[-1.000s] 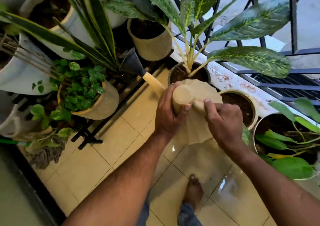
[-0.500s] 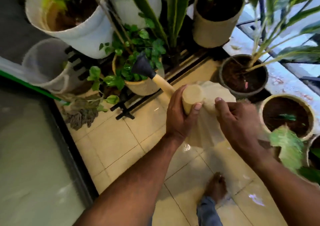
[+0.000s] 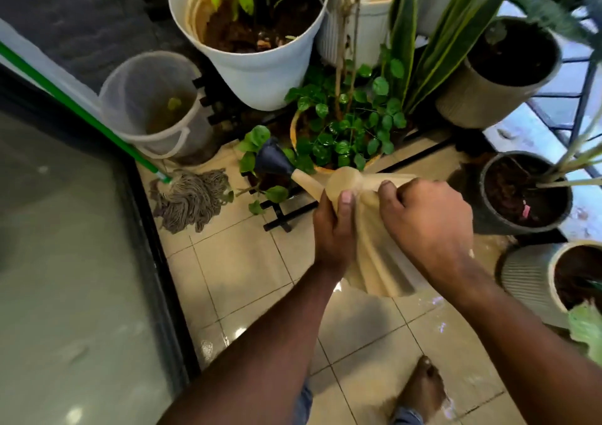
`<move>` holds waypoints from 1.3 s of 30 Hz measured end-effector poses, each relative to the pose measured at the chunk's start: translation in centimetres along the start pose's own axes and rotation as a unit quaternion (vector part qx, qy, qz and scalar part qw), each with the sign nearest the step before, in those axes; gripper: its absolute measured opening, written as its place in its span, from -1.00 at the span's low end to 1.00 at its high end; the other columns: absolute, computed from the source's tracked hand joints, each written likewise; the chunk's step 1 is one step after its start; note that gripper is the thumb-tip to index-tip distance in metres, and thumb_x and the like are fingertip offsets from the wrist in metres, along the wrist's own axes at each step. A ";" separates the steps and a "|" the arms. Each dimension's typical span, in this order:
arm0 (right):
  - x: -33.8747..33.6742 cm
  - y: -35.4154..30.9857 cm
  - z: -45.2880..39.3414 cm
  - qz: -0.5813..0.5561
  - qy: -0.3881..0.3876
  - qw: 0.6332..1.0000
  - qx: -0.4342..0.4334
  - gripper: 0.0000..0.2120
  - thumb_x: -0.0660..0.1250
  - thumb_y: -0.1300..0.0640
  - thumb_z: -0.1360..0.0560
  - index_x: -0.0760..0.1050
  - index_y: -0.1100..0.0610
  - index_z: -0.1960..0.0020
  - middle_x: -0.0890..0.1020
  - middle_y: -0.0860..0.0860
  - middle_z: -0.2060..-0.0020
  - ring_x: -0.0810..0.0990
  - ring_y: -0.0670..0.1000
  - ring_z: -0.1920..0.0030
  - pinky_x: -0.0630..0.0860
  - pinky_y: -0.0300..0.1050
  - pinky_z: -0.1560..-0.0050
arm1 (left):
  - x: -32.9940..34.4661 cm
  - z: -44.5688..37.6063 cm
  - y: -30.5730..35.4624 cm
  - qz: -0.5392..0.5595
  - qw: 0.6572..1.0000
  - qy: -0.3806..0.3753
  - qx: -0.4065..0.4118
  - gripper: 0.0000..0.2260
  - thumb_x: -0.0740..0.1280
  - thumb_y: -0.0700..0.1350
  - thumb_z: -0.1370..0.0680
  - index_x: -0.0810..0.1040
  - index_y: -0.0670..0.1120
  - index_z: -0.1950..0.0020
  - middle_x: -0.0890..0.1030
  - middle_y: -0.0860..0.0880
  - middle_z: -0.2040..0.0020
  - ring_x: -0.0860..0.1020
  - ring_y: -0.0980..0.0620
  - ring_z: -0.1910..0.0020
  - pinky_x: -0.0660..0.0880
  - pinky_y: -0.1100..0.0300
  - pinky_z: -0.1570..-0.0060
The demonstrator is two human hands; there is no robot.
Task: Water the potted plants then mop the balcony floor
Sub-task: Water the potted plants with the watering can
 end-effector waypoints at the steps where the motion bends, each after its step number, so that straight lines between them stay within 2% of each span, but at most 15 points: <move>1: 0.3 -1.2 -0.6 0.016 0.003 1.000 -0.009 -0.46 0.11 -0.13 -0.64 0.38 0.14 0.43 0.41 0.00 0.49 0.36 0.02 0.49 0.19 -0.17 0.44 | -0.7 -0.7 -0.3 0.012 1.000 0.004 -0.021 -0.60 0.18 0.35 -0.59 0.54 0.16 -0.25 0.67 0.23 -0.07 0.62 0.27 -0.10 0.52 0.41 -0.04; 3: 0.6 -3.5 -1.6 0.045 0.007 0.999 -0.021 -0.48 0.10 -0.13 -0.64 0.37 0.10 0.41 0.40 -0.02 0.50 0.32 -0.06 0.51 0.13 -0.23 0.46 | -1.9 -2.0 -0.9 0.029 0.998 0.010 -0.059 -0.50 0.18 0.41 -0.55 0.53 0.09 -0.26 0.68 0.22 -0.08 0.62 0.25 -0.12 0.53 0.39 -0.06; 7: 1.0 -6.9 -3.7 0.084 0.009 0.996 -0.025 -0.49 0.13 -0.10 -0.64 0.29 0.09 0.43 0.37 -0.01 0.50 0.27 -0.04 0.52 0.11 -0.23 0.46 | -3.2 -4.6 -1.1 0.056 0.994 0.018 -0.089 -0.55 0.16 0.33 -0.57 0.56 0.05 -0.22 0.69 0.12 -0.05 0.63 0.17 -0.12 0.55 0.24 -0.14; 9: 1.2 -8.5 -4.7 0.097 0.005 0.995 -0.029 -0.49 0.14 -0.10 -0.65 0.27 0.09 0.43 0.36 0.01 0.49 0.27 -0.01 0.51 0.11 -0.20 0.45 | -3.8 -5.9 -1.3 0.063 0.993 0.024 -0.097 -0.59 0.14 0.31 -0.56 0.58 0.09 -0.16 0.68 0.16 -0.01 0.62 0.23 -0.08 0.54 0.30 -0.11; 11: 1.4 -9.9 -5.5 0.107 0.002 0.994 -0.035 -0.49 0.15 -0.09 -0.65 0.24 0.07 0.42 0.33 0.01 0.47 0.24 0.00 0.50 0.11 -0.17 0.45 | -4.3 -6.7 -1.4 0.077 0.991 0.030 -0.110 -0.54 0.14 0.33 -0.55 0.59 0.05 -0.18 0.69 0.13 -0.02 0.62 0.23 -0.08 0.54 0.32 -0.10; 13: 1.7 -11.2 -6.3 0.114 -0.005 0.993 -0.038 -0.50 0.16 -0.09 -0.66 0.24 0.07 0.41 0.33 0.02 0.46 0.28 0.03 0.49 0.19 -0.15 0.42 | -4.7 -7.4 -1.6 0.093 0.988 0.031 -0.117 -0.54 0.13 0.30 -0.57 0.59 0.01 -0.20 0.69 0.10 -0.02 0.63 0.23 -0.08 0.55 0.33 -0.08; 16: 2.1 -12.8 -7.1 0.123 -0.018 0.991 -0.047 -0.50 0.16 -0.10 -0.67 0.26 0.07 0.40 0.39 0.03 0.46 0.46 0.12 0.42 0.40 -0.06 0.34 | -5.1 -8.3 -1.9 0.112 0.986 0.036 -0.120 -0.61 0.11 0.22 -0.63 0.59 0.02 -0.18 0.69 0.08 -0.04 0.63 0.21 -0.09 0.56 0.30 -0.09; 19: 2.3 -13.4 -7.4 0.127 -0.029 0.990 -0.046 -0.51 0.14 -0.10 -0.67 0.27 0.08 0.38 0.42 0.04 0.45 0.54 0.17 0.36 0.51 -0.02 0.32 | -5.4 -8.5 -2.1 0.123 0.983 0.036 -0.127 -0.58 0.11 0.25 -0.64 0.58 0.02 -0.21 0.68 0.05 -0.06 0.63 0.21 -0.09 0.56 0.29 -0.10; 24: 2.5 -12.9 -7.9 0.128 -0.011 0.991 -0.047 -0.50 0.15 -0.09 -0.66 0.22 0.08 0.41 0.34 0.02 0.47 0.35 0.07 0.47 0.31 -0.11 0.36 | -5.2 -8.7 -2.0 0.104 0.985 0.038 -0.130 -0.63 0.09 0.21 -0.66 0.57 0.05 -0.19 0.69 0.11 -0.04 0.62 0.28 -0.08 0.54 0.38 -0.08; 27: 2.5 -12.0 -7.9 0.116 -0.002 0.992 -0.045 -0.49 0.17 -0.08 -0.66 0.23 0.08 0.42 0.34 0.02 0.49 0.29 0.02 0.52 0.29 -0.12 0.39 | -4.9 -8.5 -2.1 0.101 0.986 0.035 -0.130 -0.63 0.13 0.23 -0.62 0.57 0.05 -0.20 0.70 0.17 -0.03 0.61 0.31 -0.11 0.52 0.40 -0.09; 28: 2.5 -11.6 -7.9 0.111 0.000 0.993 -0.045 -0.49 0.17 -0.09 -0.66 0.23 0.08 0.42 0.34 0.02 0.49 0.29 0.01 0.52 0.30 -0.11 0.38 | -4.8 -8.3 -2.0 0.099 0.986 0.035 -0.126 -0.58 0.14 0.26 -0.59 0.56 0.02 -0.23 0.70 0.14 -0.06 0.61 0.27 -0.15 0.52 0.35 -0.14; 30: 2.5 -10.9 -7.7 0.096 0.000 0.994 -0.044 -0.50 0.16 -0.10 -0.65 0.24 0.08 0.41 0.37 0.02 0.48 0.31 0.01 0.50 0.29 -0.12 0.37 | -4.6 -8.1 -1.6 0.088 0.989 0.038 -0.109 -0.43 0.15 0.29 -0.56 0.55 -0.11 -0.31 0.68 -0.02 -0.16 0.60 0.09 -0.24 0.53 0.12 -0.27; 32: 2.5 -9.7 -7.4 0.079 -0.006 0.996 -0.035 -0.50 0.16 -0.10 -0.65 0.30 0.11 0.40 0.40 0.03 0.48 0.36 0.04 0.49 0.30 -0.13 0.39 | -4.3 -7.9 -1.3 0.075 0.992 0.026 -0.093 -0.34 0.14 0.30 -0.55 0.51 -0.23 -0.34 0.64 -0.19 -0.18 0.60 -0.07 -0.23 0.53 -0.09 -0.28; 35: 2.4 -7.8 -6.6 0.050 -0.004 0.999 -0.020 -0.50 0.18 -0.07 -0.64 0.33 0.14 0.42 0.39 0.03 0.50 0.36 0.06 0.49 0.31 -0.14 0.40 | -3.8 -7.3 -1.1 0.048 0.997 0.003 -0.068 -0.38 0.15 0.26 -0.57 0.49 -0.24 -0.34 0.64 -0.20 -0.12 0.62 -0.04 -0.12 0.59 0.03 -0.14; 39: 1.6 -5.4 -5.5 0.026 0.020 0.999 -0.003 -0.47 0.19 -0.05 -0.63 0.19 0.11 0.46 0.29 -0.03 0.54 0.20 -0.09 0.52 0.04 -0.25 0.43 | -3.0 -6.4 -1.0 0.018 0.999 -0.002 -0.040 -0.49 0.18 0.23 -0.64 0.51 -0.16 -0.33 0.68 -0.01 -0.08 0.64 0.06 -0.10 0.58 0.22 -0.06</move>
Point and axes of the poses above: each hand's wrist, its own z-axis away from the middle knuckle, its own x-axis out of the palm, y = z × x, the point moved 8 cm from there along -z, towards the middle knuckle
